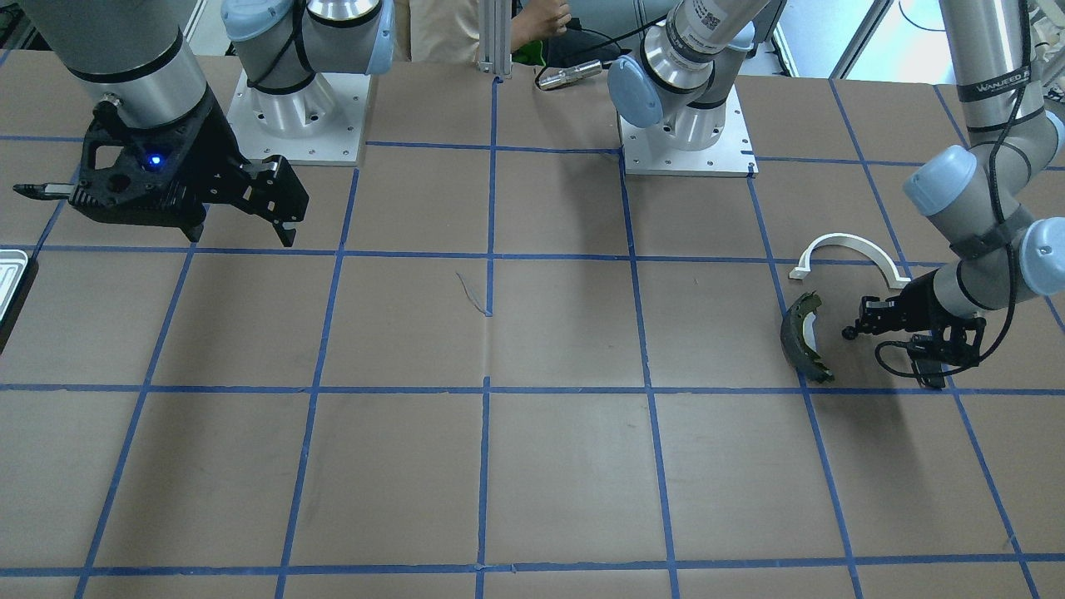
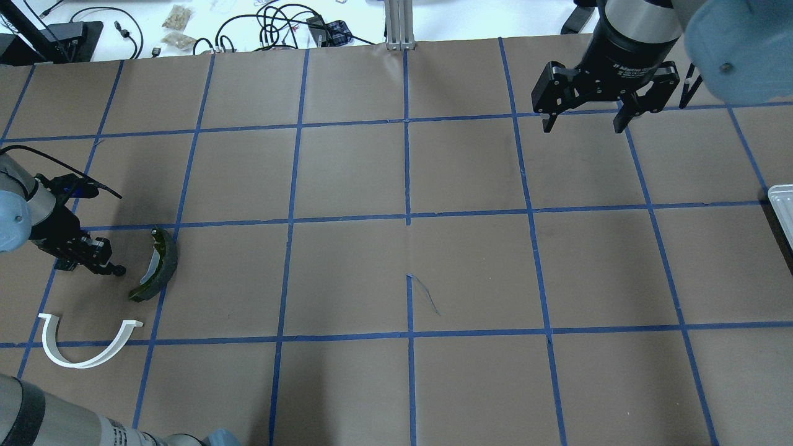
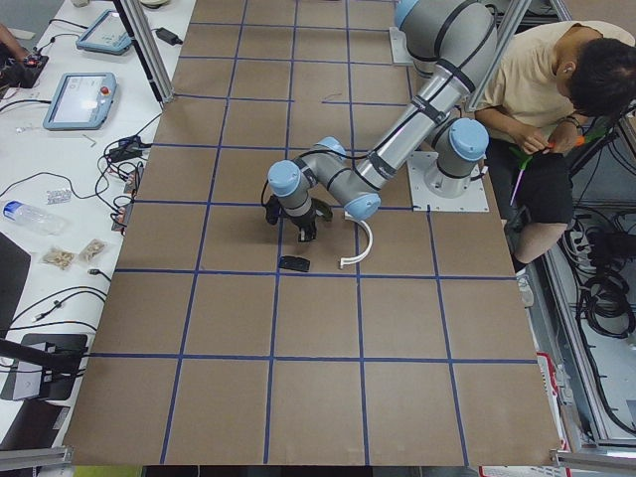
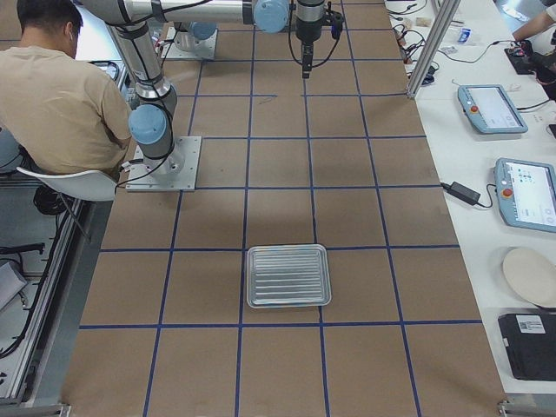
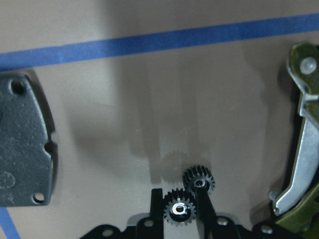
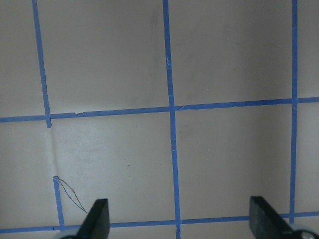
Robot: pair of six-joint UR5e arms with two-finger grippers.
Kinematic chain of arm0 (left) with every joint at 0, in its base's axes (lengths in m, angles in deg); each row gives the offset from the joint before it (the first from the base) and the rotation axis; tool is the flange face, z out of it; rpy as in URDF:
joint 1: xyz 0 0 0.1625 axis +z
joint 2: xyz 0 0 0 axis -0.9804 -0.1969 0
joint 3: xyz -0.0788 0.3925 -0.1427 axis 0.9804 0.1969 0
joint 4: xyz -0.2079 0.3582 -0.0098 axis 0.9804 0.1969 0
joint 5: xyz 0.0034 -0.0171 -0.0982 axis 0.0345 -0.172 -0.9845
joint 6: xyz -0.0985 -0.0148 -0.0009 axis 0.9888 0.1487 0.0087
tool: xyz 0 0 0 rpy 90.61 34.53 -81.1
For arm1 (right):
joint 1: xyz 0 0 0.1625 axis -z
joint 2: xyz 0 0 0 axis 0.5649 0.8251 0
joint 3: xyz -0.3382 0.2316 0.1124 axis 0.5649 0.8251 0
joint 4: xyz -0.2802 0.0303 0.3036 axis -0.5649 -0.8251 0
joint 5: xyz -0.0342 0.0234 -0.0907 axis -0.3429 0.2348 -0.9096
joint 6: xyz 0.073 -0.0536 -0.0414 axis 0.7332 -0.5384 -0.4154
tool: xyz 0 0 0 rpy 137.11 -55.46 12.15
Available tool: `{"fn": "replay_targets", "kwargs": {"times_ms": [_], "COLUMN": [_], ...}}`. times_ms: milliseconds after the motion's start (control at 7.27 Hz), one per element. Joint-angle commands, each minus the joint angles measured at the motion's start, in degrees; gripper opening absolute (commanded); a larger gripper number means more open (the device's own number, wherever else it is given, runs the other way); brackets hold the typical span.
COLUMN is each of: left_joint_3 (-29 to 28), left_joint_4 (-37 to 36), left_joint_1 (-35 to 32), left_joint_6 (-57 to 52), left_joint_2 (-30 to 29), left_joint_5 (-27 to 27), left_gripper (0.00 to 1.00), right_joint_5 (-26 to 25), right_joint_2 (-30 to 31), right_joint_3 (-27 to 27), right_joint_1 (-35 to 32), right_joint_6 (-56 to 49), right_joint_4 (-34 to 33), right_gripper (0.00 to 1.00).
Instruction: Place bearing gear from tray to pile
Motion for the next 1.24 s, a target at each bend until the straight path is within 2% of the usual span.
{"fn": "replay_targets", "kwargs": {"times_ms": [0,275,413,550,688,1101], "left_joint_3": [0.0,0.2,0.0,0.0,0.0,-0.9], "left_joint_4": [-1.5,-1.6,-1.6,-1.6,-1.5,-1.2], "left_joint_1": [0.0,0.0,0.0,0.0,0.0,-0.3], "left_joint_6": [-0.6,-0.5,-0.5,-0.4,-0.3,0.4], "left_joint_2": [-0.3,-0.5,-0.4,-0.3,0.0,1.4], "left_joint_5": [0.1,0.0,0.1,0.3,1.2,3.4], "left_gripper": [0.00,0.00,0.17,0.59,0.78,0.85], "right_joint_5": [0.0,0.0,0.0,0.1,0.2,0.1], "right_joint_2": [-0.1,-0.1,-0.1,-0.1,-0.1,-0.1], "right_joint_3": [0.0,0.0,0.0,0.0,0.0,0.1], "right_joint_1": [0.0,0.0,0.0,0.1,0.0,0.1], "right_joint_6": [0.0,0.0,0.0,0.0,0.0,0.0], "right_joint_4": [0.0,0.0,0.0,-0.1,-0.1,0.0], "right_gripper": [1.00,1.00,1.00,1.00,1.00,1.00]}}
